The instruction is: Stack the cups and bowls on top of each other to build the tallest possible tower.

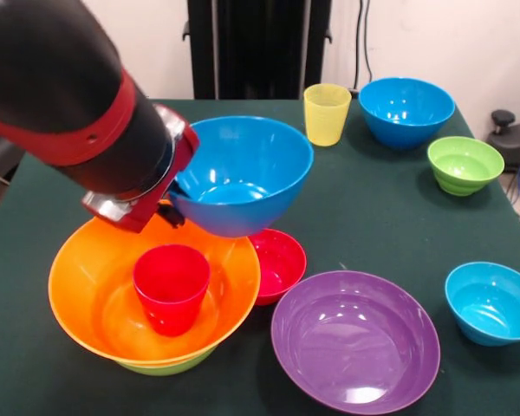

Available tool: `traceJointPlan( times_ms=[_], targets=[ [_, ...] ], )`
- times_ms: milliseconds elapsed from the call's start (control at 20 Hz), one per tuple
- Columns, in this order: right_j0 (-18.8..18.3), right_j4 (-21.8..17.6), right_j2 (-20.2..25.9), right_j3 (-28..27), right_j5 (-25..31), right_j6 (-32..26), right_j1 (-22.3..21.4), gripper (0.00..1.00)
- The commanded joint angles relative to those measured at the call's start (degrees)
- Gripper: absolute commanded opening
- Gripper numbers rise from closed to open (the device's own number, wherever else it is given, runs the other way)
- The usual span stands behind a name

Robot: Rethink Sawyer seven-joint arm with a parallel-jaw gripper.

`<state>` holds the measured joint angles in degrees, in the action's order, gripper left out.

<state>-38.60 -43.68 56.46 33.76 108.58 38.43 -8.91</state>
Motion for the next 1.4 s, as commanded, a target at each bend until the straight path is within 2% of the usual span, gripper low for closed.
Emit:
traceJointPlan(
  times_ms=[50, 250, 700, 950, 1400],
  targets=[
    [2.31, -6.45, 2.51, -9.78, 8.23, -21.75, 1.25, 0.0],
    [3.02, -9.93, 4.6, -12.92, 10.91, -23.68, 1.2, 0.0],
    [3.16, -17.7, 9.53, -16.26, 16.39, -27.14, 0.05, 0.0],
    [3.3, -22.25, 13.55, -17.71, 16.35, -27.42, 0.03, 0.0],
    [2.85, -27.22, 19.89, -18.97, 11.33, -27.85, 2.45, 0.0]
  ],
)
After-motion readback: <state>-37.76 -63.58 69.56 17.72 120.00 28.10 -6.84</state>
